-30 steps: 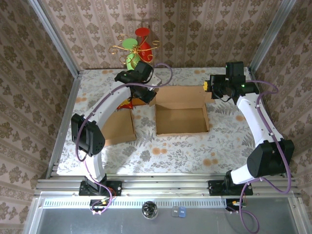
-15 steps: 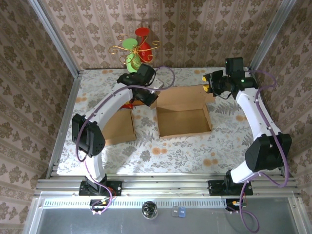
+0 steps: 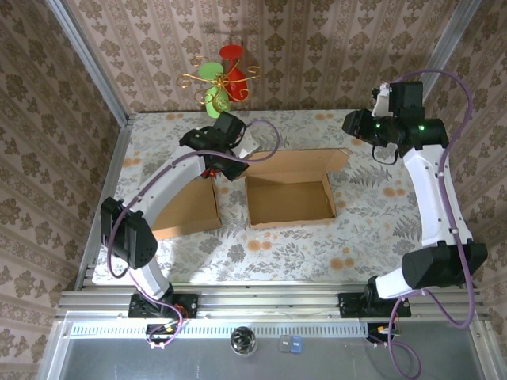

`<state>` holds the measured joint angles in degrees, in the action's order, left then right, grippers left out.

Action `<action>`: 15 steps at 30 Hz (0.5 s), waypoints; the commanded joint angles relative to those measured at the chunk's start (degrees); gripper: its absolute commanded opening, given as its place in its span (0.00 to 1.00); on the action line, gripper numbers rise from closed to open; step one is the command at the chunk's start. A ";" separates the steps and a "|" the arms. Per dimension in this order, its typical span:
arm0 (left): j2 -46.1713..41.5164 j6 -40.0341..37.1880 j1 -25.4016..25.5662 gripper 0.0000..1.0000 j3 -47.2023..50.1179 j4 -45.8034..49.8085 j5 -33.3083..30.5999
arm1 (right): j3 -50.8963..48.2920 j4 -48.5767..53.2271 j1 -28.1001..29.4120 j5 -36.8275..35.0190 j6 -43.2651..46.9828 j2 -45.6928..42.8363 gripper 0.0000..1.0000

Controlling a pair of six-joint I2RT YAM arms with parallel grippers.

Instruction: Fold the paper box

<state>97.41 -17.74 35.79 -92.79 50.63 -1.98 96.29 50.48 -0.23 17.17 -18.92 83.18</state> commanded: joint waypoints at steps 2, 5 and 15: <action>-3.19 -6.15 -2.47 0.00 1.51 -1.58 -0.24 | -5.46 1.07 -0.21 -1.56 14.86 -0.80 0.44; -3.23 -7.77 -3.68 0.00 1.65 -1.63 -0.15 | -8.92 -1.36 -0.21 -0.48 17.12 -2.55 0.46; -2.13 -8.97 -5.99 0.00 1.95 -2.75 1.71 | -28.03 -11.29 3.65 -6.47 26.48 -13.22 0.57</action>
<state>95.85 -24.95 30.57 -91.50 49.01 -1.28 70.43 43.29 2.50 14.70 2.11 71.88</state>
